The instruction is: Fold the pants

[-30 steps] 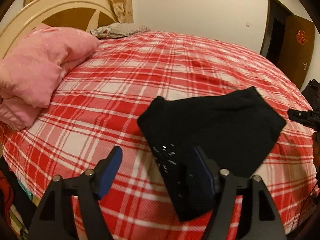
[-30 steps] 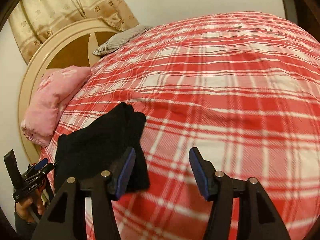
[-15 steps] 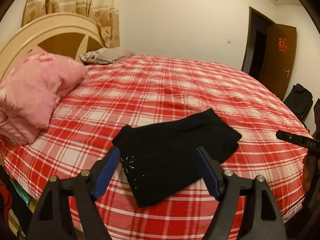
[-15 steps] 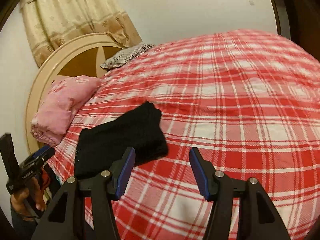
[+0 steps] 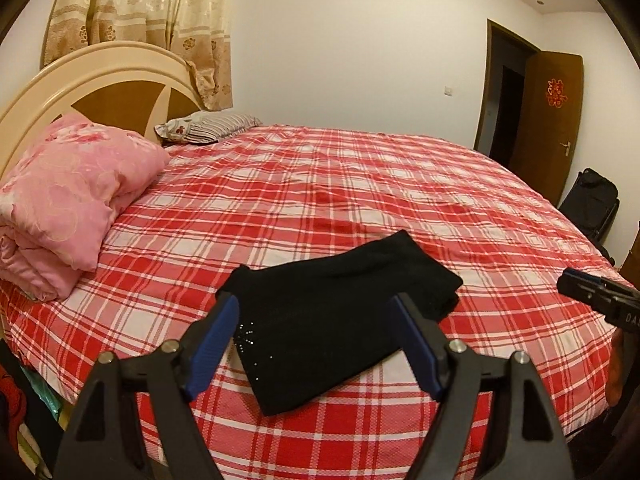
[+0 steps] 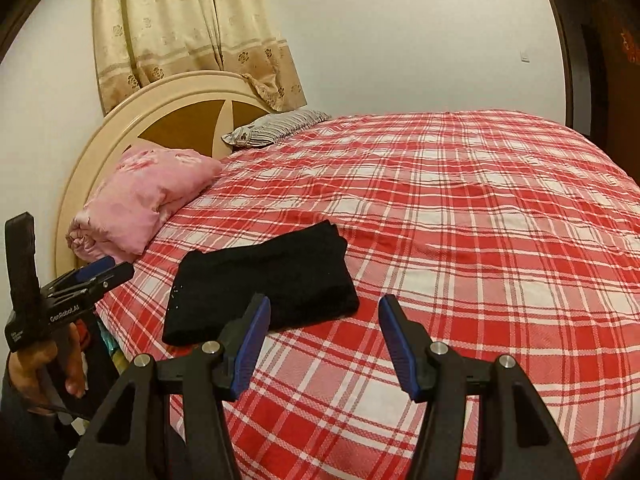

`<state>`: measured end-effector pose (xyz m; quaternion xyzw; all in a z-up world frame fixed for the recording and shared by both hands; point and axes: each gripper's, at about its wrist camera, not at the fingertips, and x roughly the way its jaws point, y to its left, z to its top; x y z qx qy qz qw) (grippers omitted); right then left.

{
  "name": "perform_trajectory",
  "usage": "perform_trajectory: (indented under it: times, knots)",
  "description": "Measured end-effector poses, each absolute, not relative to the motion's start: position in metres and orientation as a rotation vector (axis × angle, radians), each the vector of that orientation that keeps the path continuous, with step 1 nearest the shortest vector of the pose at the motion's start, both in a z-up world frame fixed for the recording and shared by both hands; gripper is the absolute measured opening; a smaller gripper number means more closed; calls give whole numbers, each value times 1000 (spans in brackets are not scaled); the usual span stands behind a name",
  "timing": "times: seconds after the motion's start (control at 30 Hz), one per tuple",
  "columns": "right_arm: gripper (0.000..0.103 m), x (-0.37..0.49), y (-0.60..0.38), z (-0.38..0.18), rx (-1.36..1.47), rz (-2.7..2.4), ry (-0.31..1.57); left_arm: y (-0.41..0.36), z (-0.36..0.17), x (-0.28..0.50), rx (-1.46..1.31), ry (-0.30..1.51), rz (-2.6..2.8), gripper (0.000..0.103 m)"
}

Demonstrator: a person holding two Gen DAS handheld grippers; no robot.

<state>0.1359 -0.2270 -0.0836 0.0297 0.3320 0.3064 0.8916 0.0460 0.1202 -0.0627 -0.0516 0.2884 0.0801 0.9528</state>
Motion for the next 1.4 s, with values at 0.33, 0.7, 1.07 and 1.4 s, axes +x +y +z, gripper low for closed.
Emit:
perform_trajectory:
  times: [0.33, 0.7, 1.07, 1.4]
  knots:
    - [58, 130, -226, -88, 51, 637, 691, 120, -64, 46, -108, 590, 170, 81]
    - [58, 122, -229, -79, 44, 630, 649, 123, -57, 43, -98, 557, 197, 100]
    - [58, 116, -223, -78, 16, 633, 639, 124, -50, 43, -92, 534, 227, 103]
    - [58, 110, -215, -81, -16, 651, 640, 124, -55, 46, -73, 554, 242, 103]
